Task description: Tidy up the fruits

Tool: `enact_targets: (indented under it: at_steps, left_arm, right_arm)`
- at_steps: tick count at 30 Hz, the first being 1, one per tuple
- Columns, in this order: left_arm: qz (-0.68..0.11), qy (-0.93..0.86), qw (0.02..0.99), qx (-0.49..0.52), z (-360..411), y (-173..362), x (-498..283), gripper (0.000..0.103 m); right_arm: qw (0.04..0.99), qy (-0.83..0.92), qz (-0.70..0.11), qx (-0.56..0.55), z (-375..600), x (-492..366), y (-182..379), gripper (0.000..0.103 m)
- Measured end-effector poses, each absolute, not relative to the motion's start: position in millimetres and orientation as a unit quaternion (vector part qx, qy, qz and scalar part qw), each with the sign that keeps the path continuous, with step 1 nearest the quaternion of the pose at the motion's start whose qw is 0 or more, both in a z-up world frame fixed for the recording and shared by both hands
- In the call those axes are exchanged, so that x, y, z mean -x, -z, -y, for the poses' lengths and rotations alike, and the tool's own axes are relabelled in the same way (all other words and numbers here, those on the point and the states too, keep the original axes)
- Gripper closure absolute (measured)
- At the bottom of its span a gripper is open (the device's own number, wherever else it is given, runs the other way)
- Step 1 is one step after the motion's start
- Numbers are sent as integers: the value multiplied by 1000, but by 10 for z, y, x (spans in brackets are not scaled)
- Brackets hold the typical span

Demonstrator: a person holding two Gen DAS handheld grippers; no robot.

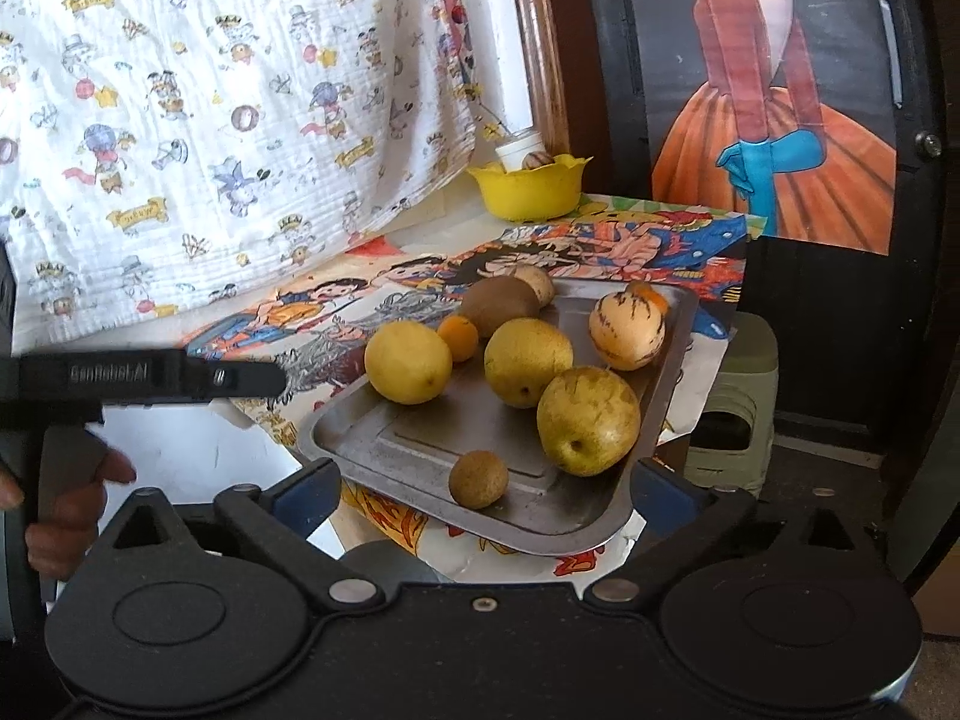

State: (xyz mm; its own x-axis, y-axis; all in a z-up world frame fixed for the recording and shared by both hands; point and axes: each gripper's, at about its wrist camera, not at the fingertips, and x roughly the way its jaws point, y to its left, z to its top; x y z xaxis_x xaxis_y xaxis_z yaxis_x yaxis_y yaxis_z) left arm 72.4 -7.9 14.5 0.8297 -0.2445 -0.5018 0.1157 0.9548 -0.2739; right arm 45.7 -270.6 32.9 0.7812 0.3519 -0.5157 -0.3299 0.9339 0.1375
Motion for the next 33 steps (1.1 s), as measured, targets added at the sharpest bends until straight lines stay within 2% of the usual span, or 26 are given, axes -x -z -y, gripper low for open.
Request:
enact_targets:
  at_steps: [16, 33]
  left_arm:
    - [-297, 68, 948, 97, -30, -92, -328, 0]
    - [-267, 51, 960, 72, -37, -80, -134, 0]
  right_arm:
    - [951, -141, -274, -15, 2623, -215, -419, 1]
    - [956, -136, -256, -33, 2582, -64, -300, 1]
